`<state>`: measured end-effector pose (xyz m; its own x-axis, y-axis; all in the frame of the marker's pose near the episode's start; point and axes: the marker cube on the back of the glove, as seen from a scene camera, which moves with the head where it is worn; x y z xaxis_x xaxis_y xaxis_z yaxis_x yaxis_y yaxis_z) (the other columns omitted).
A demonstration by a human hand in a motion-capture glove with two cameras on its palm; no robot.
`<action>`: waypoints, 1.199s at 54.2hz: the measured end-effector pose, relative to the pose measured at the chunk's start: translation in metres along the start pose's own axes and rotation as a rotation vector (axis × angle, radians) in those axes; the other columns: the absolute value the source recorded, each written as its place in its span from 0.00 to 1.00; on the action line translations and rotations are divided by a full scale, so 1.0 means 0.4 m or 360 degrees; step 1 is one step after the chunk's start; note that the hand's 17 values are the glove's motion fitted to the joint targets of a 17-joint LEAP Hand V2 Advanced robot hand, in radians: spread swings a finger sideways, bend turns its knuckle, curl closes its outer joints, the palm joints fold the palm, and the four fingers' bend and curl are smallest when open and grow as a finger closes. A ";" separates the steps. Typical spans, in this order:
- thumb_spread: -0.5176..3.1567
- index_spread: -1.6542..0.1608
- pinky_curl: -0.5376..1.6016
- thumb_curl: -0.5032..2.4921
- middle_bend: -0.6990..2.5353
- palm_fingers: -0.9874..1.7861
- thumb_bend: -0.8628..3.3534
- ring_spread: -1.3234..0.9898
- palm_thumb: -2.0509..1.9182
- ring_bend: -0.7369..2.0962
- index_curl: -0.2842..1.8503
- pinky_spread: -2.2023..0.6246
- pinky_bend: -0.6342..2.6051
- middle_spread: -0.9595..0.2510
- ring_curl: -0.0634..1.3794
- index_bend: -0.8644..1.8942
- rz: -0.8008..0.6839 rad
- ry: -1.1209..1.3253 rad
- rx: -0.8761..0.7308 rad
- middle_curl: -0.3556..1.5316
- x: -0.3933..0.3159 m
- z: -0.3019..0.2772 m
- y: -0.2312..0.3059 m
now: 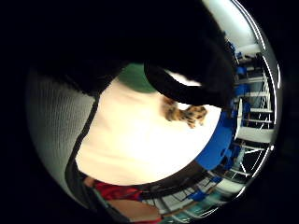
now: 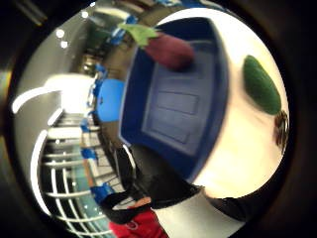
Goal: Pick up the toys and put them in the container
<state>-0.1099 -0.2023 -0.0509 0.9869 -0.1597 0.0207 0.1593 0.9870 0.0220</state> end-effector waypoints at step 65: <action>0.46 0.69 0.40 0.33 0.37 0.66 0.27 0.40 0.67 0.57 0.25 0.66 0.52 0.50 0.32 0.37 0.0582 0.0279 -0.0054 0.38 0.518 0.044 0.044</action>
<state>0.0969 -0.2186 -0.0286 0.9674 0.2044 -0.1496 -0.2050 0.9787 0.0114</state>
